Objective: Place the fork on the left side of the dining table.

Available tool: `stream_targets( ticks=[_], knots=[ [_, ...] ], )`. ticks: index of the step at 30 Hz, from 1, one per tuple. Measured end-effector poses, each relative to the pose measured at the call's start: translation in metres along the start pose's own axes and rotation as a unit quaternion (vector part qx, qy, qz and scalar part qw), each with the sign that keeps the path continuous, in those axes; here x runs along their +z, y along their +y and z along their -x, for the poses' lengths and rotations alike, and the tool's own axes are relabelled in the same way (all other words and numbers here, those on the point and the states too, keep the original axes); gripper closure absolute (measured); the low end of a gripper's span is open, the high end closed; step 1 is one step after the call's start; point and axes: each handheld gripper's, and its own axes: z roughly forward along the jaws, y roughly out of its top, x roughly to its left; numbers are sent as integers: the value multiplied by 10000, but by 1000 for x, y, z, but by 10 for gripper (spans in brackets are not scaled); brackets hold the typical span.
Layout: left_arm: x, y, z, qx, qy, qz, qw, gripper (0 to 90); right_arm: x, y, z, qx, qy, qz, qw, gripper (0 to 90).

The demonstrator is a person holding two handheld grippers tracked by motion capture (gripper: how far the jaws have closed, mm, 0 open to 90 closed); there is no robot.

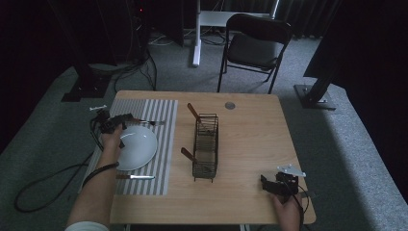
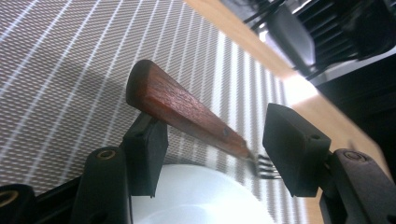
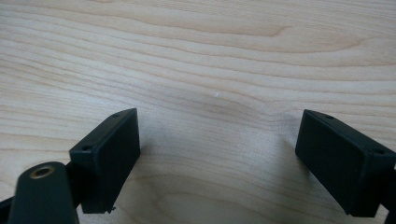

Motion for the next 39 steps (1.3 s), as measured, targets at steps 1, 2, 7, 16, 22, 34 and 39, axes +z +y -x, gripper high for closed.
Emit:
stream_targets(
  ticks=[1, 2, 7, 16, 22, 34, 39],
  knots=[
    [1, 0, 0, 62, 107, -19, 9999, 407, 0, 0, 0, 0, 0, 0, 10000, 135],
    [2, 1, 1, 126, 240, -52, 9996, 407, 0, 0, 0, 0, 0, 0, 10000, 135],
    [8, 1, 1, 314, 542, -144, 9979, 379, 0, 0, 0, 2, 0, 0, 10000, 135],
    [14, -2, -3, 363, 772, -184, 9962, 378, 0, 0, 0, 1, -2, -1, 10000, 135],
    [10, -4, -1, 622, 1002, -185, 9928, 378, 0, 0, 0, 1, 0, 0, 10000, 135],
    [-9, -10, 17, 1276, 1069, 12, 9860, 329, 0, 0, 0, 0, 0, 0, 10000, 135],
    [-17, -17, 23, 1645, 1166, -1, 9795, 329, 0, 0, 0, 1, 1, 0, 10000, 135]
  ],
)
